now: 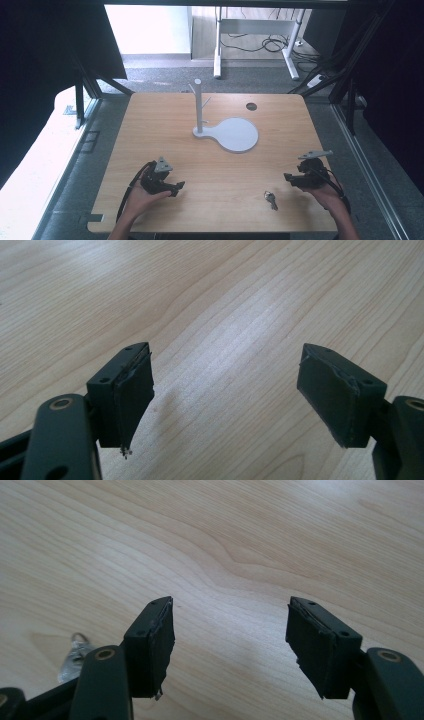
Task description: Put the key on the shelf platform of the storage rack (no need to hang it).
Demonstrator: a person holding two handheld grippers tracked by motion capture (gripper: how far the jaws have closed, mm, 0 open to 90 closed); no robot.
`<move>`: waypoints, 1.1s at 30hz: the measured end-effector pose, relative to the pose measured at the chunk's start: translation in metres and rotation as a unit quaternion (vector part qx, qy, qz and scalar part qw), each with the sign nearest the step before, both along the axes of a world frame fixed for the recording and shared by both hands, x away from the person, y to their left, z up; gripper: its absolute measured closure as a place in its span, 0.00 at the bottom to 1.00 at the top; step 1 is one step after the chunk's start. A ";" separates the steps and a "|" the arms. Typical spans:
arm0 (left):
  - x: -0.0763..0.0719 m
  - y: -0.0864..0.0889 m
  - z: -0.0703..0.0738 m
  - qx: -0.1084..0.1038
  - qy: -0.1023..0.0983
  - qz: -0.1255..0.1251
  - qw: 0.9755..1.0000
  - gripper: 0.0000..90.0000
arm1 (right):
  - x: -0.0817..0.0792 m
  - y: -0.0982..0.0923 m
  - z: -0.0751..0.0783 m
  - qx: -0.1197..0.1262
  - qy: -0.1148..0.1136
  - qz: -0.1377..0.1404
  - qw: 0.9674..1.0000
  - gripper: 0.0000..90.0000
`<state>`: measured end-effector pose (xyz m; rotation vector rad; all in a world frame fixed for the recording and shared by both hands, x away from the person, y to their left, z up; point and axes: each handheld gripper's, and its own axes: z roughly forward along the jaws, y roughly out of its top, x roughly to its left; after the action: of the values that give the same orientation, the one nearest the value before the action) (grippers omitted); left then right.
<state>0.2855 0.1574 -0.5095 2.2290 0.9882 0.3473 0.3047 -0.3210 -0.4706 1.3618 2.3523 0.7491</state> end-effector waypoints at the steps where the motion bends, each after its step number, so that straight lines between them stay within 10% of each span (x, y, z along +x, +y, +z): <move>1: 0.000 0.000 0.001 -0.002 -0.007 -0.002 1.000 0.26 | -0.001 0.001 0.003 0.001 0.002 0.003 1.000 0.40; 14: -0.001 -0.001 0.002 0.000 -0.009 -0.007 1.000 0.26 | -0.009 0.026 0.028 -0.011 0.009 0.049 0.999 0.43; 33: -0.001 -0.002 0.001 -0.003 -0.007 -0.008 1.000 0.26 | -0.003 0.058 0.017 -0.047 0.062 0.091 0.993 0.51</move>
<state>0.2846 0.1555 -0.5086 2.2258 0.9624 0.3518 0.3018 -0.2628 -0.4541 1.1974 2.6010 0.6087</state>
